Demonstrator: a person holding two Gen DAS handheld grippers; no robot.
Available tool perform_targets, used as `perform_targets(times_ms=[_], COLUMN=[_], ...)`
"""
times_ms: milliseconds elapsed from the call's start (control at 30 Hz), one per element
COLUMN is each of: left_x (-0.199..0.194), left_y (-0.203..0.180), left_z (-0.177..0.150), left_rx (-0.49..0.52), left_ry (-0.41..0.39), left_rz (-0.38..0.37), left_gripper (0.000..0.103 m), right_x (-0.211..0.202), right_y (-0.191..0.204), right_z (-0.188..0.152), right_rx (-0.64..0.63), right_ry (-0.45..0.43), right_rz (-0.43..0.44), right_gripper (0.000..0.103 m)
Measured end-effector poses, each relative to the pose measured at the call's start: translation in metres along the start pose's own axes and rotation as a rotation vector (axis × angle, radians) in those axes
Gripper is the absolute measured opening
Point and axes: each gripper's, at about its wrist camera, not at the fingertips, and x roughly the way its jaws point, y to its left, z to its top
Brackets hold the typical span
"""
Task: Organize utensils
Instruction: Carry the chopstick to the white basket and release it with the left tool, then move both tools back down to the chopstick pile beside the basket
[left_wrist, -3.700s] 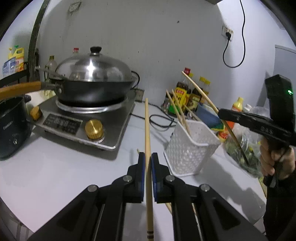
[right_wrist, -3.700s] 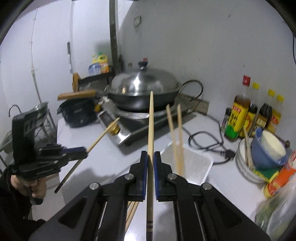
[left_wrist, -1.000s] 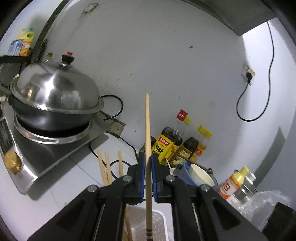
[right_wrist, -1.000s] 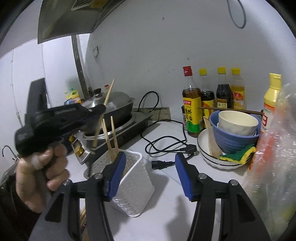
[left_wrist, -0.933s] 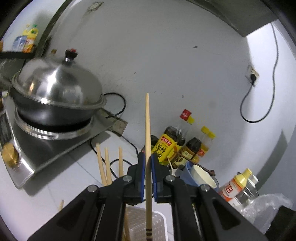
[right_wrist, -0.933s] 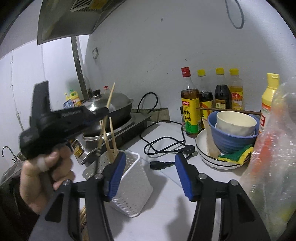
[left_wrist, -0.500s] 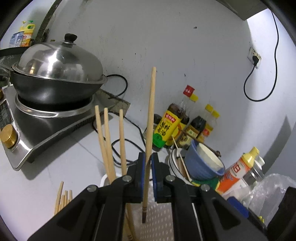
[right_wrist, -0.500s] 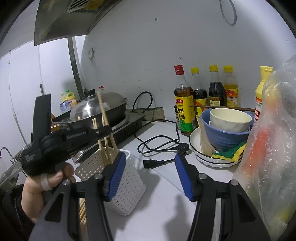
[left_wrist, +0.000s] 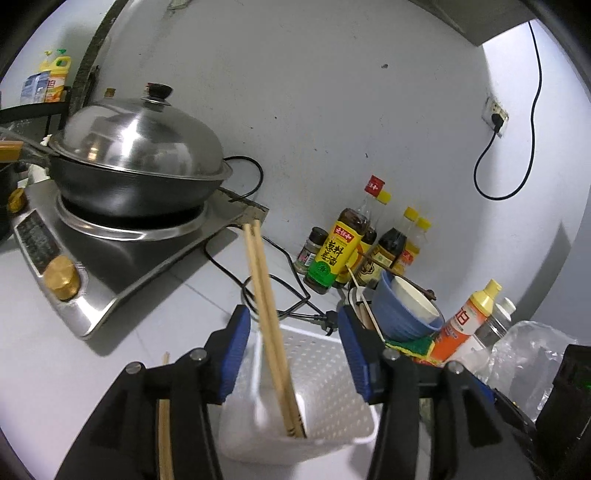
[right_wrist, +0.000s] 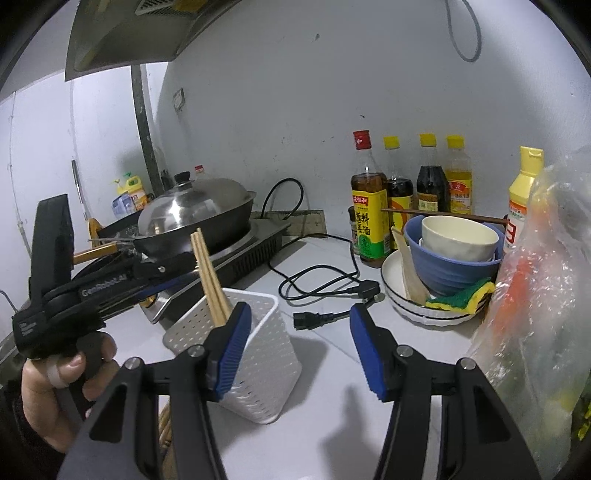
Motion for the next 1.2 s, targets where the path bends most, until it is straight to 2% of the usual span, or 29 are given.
perform_targets(times_ms=[667,1033,1200], left_x=[-0.078,-0.1,-0.104], left_y=[0.067,0.094,0.102], left_z=[-0.015,-0.023,-0.029], left_rx=[-0.037,-0.041,0.0], left_ry=[-0.028,-0.023,-0.022], left_rz=[0.013,0.015,0.051], left_gripper=[0.052,0.053,0.053], right_x=[-0.021,-0.023,-0.015], right_y=[0.087,0.112,0.117], right_z=[-0.011,-0.02,-0.027], right_rx=[-0.102,-0.141,-0.144], right_ry=[0.036,0.066,0.099], right_rz=[0.003,-0.008,-0.018], right_gripper=[0.053,0.053,0.053])
